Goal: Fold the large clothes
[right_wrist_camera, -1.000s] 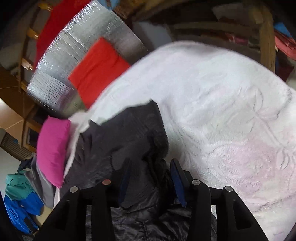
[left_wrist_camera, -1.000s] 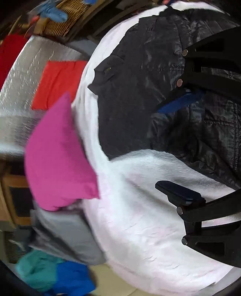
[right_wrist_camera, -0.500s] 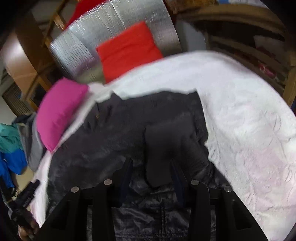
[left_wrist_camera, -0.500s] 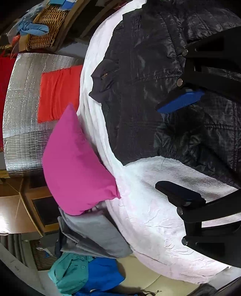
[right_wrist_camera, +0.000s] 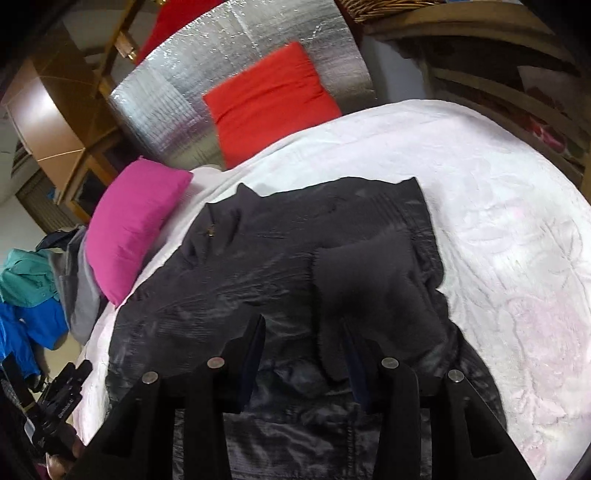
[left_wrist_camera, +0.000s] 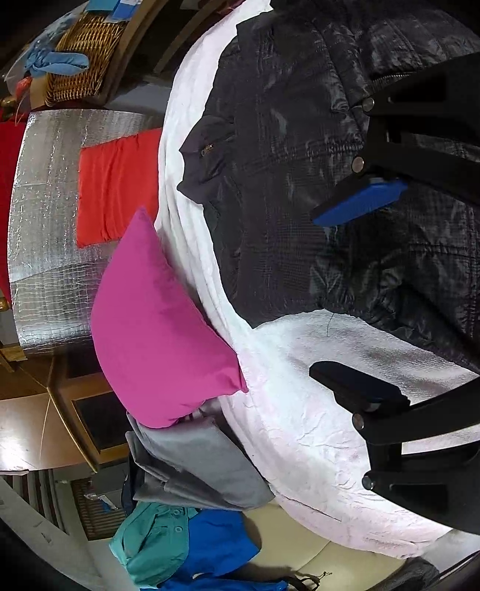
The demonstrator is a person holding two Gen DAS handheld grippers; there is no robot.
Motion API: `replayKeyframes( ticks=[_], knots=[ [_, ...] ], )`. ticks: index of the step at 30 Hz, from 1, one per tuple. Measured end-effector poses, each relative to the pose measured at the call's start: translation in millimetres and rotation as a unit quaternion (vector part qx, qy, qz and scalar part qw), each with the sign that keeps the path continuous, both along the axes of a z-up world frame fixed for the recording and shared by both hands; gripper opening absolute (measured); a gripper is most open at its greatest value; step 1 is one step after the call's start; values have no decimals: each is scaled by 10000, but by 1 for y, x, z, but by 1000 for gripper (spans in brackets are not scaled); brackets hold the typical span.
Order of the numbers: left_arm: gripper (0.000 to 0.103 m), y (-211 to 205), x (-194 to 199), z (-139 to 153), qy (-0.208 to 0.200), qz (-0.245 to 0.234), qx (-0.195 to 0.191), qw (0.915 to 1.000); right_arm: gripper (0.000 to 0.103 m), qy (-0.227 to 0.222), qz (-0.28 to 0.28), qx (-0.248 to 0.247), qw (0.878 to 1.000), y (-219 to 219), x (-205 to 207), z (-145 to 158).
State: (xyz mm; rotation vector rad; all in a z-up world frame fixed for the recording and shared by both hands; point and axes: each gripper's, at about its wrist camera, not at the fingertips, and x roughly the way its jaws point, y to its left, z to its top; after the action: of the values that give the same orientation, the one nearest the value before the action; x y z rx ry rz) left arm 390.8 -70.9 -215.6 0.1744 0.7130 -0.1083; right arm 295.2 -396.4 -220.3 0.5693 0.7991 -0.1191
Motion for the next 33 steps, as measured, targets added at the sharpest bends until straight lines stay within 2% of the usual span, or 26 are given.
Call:
replayKeyframes(
  ticks=[3,4,6,9,11,12,13,14,15,18,22,26,28,29,31,32,33],
  knots=[
    [77,-4,2,-3,58,-39,38,10000,45,544,-52,15,9985,1,14,-19],
    [77,-7,3,-6,125,-68,76,9999,45,597,-71,78,9982,0,16,-22],
    [80,-13,9,-16,368,-133,169,9991,45,506,-101,131,9986,-2,16,-17],
    [80,-21,21,-36,955,-231,203,9950,45,164,-229,296,9992,-14,6,-6],
    [80,-20,26,-39,1072,-197,151,9939,45,-54,-553,296,9980,-32,-4,2],
    [80,-17,27,-36,1023,-154,103,9946,49,-118,-716,337,9968,-42,-8,5],
    [80,-10,29,-29,891,-57,18,9960,54,-186,-966,486,9940,-58,-15,5],
    [80,-4,30,-23,799,22,-71,9968,68,-215,-1104,594,9919,-69,-15,5],
    [81,3,32,-18,729,108,-186,9971,76,-266,-1321,744,9881,-83,-20,3],
    [87,33,46,-15,800,495,-690,9932,76,-136,-1526,913,9840,-111,-17,-8],
    [87,60,74,-35,1337,884,-1294,9786,76,132,-1183,1234,9852,-115,9,-33],
    [87,63,84,-48,1511,870,-1735,9693,76,514,-730,1111,9898,-98,40,-52],
    [87,56,85,-51,1565,713,-1822,9681,69,629,-626,957,9914,-90,49,-58],
    [84,54,87,-52,1596,689,-1791,9683,50,562,-531,905,9929,-85,50,-58],
    [61,48,89,-55,1617,602,-1799,9684,40,489,-550,466,9962,-75,51,-47],
    [43,45,90,-55,1637,522,-1896,9667,33,437,-562,262,9971,-71,48,-40],
    [33,43,91,-55,1648,460,-1991,9649,30,350,-588,161,9975,-68,45,-34]
  ],
)
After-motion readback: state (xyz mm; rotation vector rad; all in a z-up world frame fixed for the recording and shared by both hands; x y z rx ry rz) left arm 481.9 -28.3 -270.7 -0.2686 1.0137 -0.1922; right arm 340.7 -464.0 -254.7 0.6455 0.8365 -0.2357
